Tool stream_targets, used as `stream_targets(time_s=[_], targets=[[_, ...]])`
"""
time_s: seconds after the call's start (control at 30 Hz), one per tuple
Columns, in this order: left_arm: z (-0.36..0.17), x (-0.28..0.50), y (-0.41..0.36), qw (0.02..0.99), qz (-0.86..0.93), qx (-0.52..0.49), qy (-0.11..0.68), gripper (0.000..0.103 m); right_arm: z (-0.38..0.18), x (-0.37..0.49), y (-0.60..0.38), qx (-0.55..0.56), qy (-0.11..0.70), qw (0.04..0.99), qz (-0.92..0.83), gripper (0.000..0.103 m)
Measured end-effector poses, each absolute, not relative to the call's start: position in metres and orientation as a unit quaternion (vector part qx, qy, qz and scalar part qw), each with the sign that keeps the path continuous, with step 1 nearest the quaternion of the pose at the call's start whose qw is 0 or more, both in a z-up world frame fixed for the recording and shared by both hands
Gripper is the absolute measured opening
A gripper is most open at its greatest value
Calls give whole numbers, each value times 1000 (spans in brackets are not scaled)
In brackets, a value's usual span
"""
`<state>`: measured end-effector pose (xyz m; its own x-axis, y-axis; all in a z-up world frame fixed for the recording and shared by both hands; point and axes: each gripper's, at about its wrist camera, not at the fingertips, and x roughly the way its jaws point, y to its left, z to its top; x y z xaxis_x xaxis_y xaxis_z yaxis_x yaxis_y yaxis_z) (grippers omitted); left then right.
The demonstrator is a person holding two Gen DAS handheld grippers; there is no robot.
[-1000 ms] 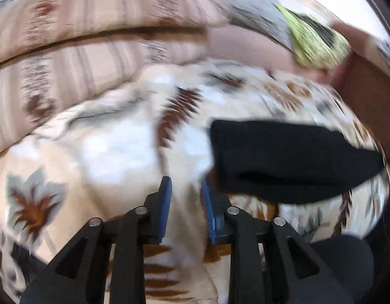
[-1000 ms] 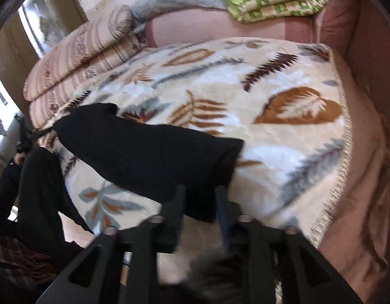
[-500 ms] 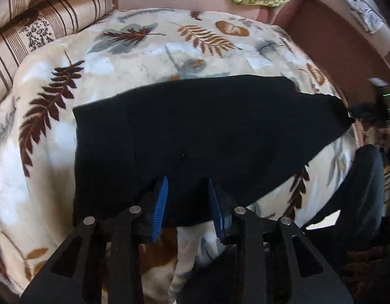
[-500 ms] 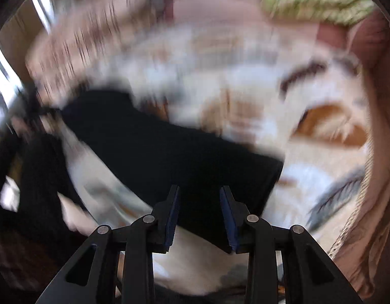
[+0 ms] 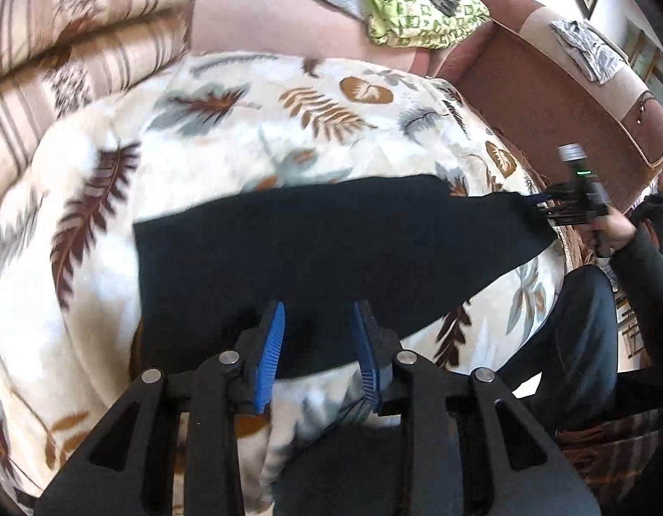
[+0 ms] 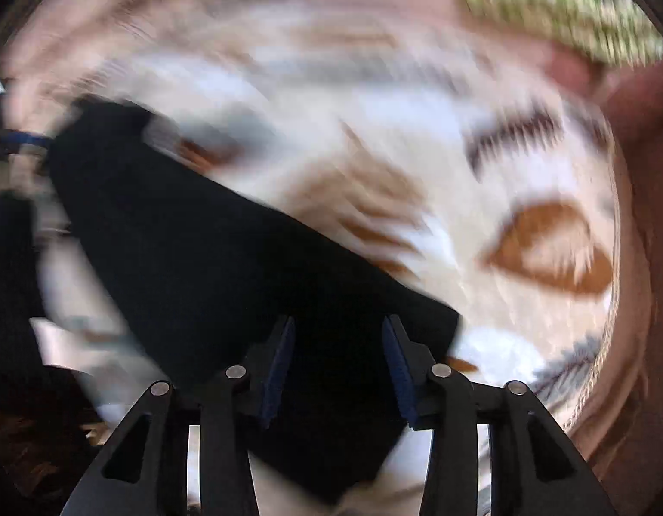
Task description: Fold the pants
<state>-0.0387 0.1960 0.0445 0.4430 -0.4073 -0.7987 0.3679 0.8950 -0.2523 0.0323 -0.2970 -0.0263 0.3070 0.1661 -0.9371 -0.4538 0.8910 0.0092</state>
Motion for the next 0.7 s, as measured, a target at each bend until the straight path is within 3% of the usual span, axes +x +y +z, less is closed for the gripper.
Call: stream_targets(time_s=[0.1, 0.23, 0.4, 0.5, 0.57, 0.7], targets=[[37, -30, 185, 843, -215, 7, 493, 44, -23, 40, -306, -91, 558, 802, 192, 45], [5, -23, 195, 822, -201, -1, 533, 44, -3, 28, -292, -123, 549, 808, 176, 46], [5, -30, 198, 828, -203, -18, 523, 45, 26, 13, -218, -39, 495, 815, 300, 51], [3, -32, 198, 827, -205, -23, 523, 45, 2, 7, -148, -24, 504, 767, 397, 47], [3, -34, 200, 825, -207, -26, 525, 45, -35, 16, -123, -82, 539, 768, 336, 47], [4, -39, 204, 824, -213, -27, 524, 45, -29, 29, -131, 3, 543, 790, 286, 45]])
